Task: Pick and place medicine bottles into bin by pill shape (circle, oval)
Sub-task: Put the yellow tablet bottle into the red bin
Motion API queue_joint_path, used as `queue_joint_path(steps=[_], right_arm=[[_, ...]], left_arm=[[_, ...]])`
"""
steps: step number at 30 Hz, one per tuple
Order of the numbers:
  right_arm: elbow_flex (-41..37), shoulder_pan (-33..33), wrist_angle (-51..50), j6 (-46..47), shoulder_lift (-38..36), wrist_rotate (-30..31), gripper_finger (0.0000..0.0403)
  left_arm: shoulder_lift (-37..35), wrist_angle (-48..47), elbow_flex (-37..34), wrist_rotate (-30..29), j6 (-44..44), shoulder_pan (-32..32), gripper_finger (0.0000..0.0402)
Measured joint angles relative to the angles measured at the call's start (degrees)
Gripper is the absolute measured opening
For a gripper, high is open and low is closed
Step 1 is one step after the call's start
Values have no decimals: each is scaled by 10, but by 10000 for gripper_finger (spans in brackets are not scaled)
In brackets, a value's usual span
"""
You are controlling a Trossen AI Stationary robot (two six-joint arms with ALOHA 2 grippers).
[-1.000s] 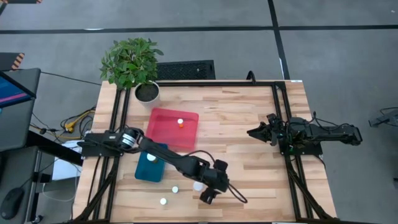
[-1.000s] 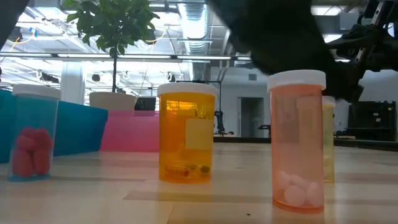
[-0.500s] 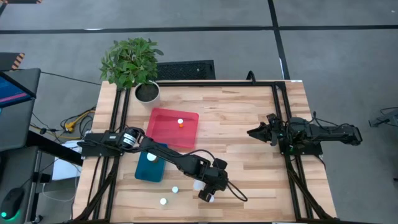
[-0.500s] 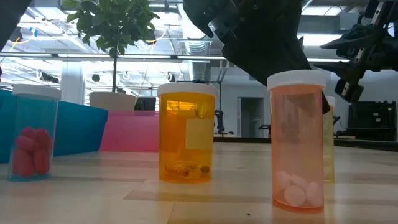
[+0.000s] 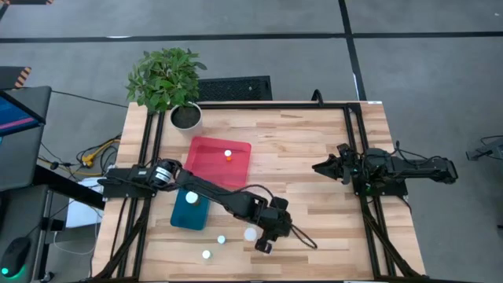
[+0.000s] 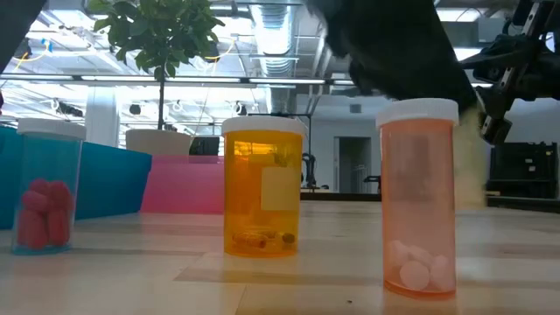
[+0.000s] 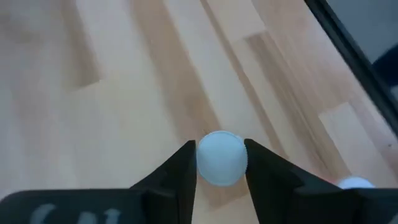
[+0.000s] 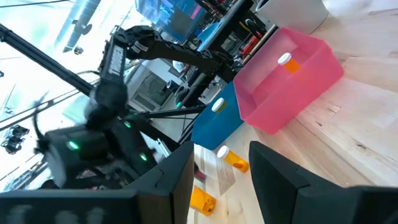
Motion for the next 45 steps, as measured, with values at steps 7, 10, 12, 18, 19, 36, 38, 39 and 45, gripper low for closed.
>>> queue_joint_path(steps=[7, 10, 12, 18, 19, 36, 38, 39, 45], right_arm=[[0, 0, 0, 0, 0, 0, 166], [0, 0, 0, 0, 0, 0, 164], [0, 0, 0, 0, 0, 1, 164], [0, 0, 0, 0, 0, 1, 166], [0, 0, 0, 0, 0, 1, 165], [0, 0, 0, 0, 0, 1, 165], [0, 0, 0, 0, 0, 1, 164], [0, 0, 0, 0, 0, 1, 164], [0, 0, 0, 0, 0, 1, 166]], left_arm=[[-117, -119, 16, -86, -39, 41, 117], [-179, -197, -3, -160, -44, 58, 112], [-222, -224, -43, -194, -53, 69, 113], [-358, -197, -243, -208, -103, 112, 123], [-375, -183, -279, -207, -108, 122, 124], [-327, 29, -458, -191, -99, 177, 125], [-313, 48, -458, -191, -101, 183, 125], [-307, 55, -459, -194, -105, 186, 126], [-298, 86, -469, -215, -115, 195, 126]])
